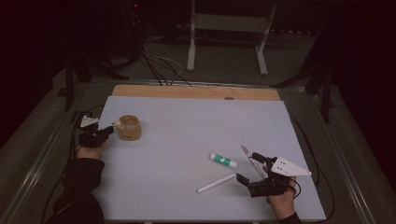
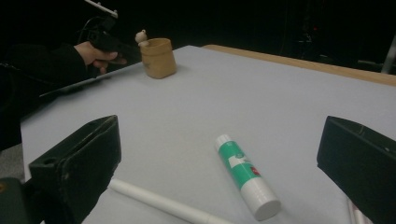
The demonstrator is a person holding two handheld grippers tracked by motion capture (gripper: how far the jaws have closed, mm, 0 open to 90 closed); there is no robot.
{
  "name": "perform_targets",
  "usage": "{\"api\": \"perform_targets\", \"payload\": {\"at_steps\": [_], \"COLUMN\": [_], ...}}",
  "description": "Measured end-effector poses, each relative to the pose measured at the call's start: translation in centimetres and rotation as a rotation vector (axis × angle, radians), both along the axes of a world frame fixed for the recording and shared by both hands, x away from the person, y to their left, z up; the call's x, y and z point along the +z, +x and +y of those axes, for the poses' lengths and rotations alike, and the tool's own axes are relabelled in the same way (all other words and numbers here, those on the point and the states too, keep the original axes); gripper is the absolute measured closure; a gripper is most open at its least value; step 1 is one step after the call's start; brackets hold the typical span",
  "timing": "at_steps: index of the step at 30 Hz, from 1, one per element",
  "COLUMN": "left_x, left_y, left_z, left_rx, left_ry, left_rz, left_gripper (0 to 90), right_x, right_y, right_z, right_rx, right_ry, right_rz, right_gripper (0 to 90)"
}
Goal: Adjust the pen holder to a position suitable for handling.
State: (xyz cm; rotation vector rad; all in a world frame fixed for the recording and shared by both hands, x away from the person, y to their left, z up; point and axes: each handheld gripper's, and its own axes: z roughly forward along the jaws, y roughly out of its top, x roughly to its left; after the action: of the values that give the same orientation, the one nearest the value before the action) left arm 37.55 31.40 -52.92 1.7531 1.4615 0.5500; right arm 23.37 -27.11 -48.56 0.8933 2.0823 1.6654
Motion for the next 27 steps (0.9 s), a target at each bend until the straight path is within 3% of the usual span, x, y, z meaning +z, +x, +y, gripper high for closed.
{"api": "perform_targets", "payload": {"at_steps": [9,11,20,24,27], "left_x": [-0.8,-0.7,-0.7,-0.7,-0.6], "left_y": [0.9,1.0,1.1,1.4,1.8], "left_z": [-0.7,-1.0,-1.1,-1.5,-2.9], "left_rx": [-0.044,-0.041,-0.034,-0.059,-0.102], "left_ry": [0.013,0.039,0.045,0.039,0.062], "left_rz": [0.052,0.049,0.06,0.062,0.064], "left_gripper": [90.0,90.0,90.0,90.0,90.0], "right_x": [-0.1,-0.1,-0.2,-0.3,-0.3], "right_y": [0.0,0.0,0.1,0.2,0.2], "right_z": [0.0,0.0,0.1,0.1,0.2], "right_rx": [0.001,0.001,-0.003,-0.004,-0.005], "right_ry": [0.0,0.0,0.004,0.004,0.001], "right_rz": [0.003,0.005,0.014,0.017,0.018], "right_gripper": [0.0,0.0,0.0,0.0,0.0]}}
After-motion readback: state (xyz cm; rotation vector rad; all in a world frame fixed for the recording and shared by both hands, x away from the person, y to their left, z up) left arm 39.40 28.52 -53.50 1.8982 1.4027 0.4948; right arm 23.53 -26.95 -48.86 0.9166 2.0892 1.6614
